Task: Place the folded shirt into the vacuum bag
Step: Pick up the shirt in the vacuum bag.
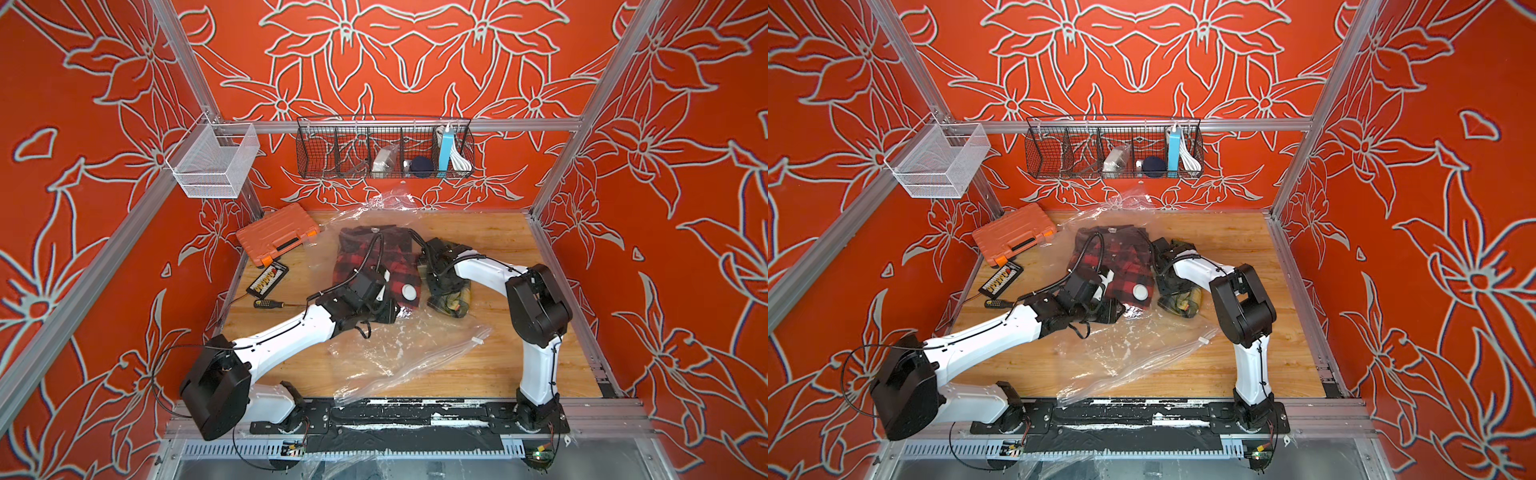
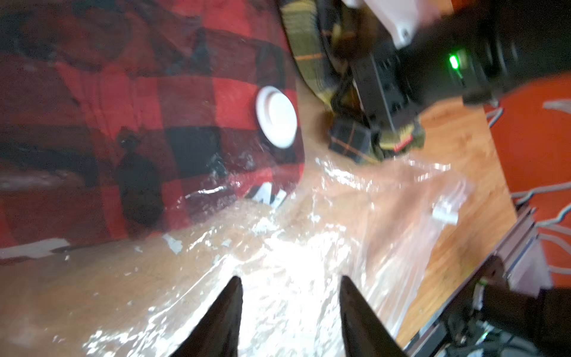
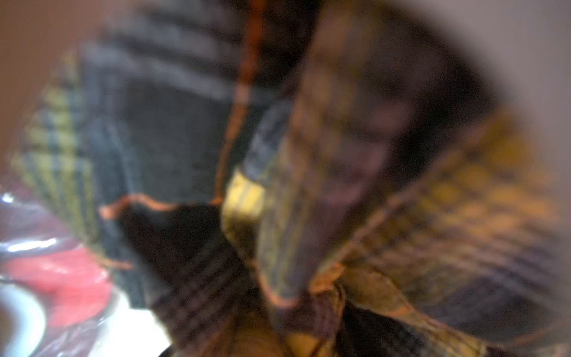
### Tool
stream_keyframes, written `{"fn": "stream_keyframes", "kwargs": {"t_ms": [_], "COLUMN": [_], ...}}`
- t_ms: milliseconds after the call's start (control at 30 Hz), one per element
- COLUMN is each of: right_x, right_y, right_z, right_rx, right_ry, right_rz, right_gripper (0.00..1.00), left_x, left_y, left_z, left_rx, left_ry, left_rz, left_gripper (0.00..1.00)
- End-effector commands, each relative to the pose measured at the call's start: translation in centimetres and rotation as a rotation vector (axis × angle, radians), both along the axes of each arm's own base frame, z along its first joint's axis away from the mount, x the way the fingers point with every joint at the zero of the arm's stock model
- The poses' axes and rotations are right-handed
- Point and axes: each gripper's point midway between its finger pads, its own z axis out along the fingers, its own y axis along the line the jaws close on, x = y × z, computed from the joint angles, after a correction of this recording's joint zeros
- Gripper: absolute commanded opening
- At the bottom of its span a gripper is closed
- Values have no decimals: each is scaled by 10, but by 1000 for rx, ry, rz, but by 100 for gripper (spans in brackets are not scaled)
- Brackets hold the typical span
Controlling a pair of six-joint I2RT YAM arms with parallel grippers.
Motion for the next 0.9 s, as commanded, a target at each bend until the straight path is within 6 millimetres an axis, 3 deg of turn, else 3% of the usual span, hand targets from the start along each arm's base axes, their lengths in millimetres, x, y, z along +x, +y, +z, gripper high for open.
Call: {"fn": "stream_keyframes", "kwargs": {"t_ms": [0,100,300,433,733,867], "right_x": [-13,-2,-1,-6,-22,-30], "right_y": [-36,-30,-19,-24,-36,-39], "right_z": [-31,-2,81,99,123,132], "right_rx": [-70,5,256,273,343,363], "right_ry": [105,27,-203,-209,-227,-239], "right_rz": [-53,-55,-88,-80,-96,-97], "right_gripper": [27,11,0,0,0,0], "left_x": [-20,-48,-104,-124,-118,-102], "left_y": [-6,-23,-45,-53,-45,-36], "left_z": [0,-6,-33,-53,-75,-73], "left_rx": [101,146,228,326,566,665], "left_ry": [-69,-75,-55,-50,-121,-192], "left_rz": [-100,-216,-433,-527,-564,-542], "left_gripper": [54,59,73,76,76,67]}}
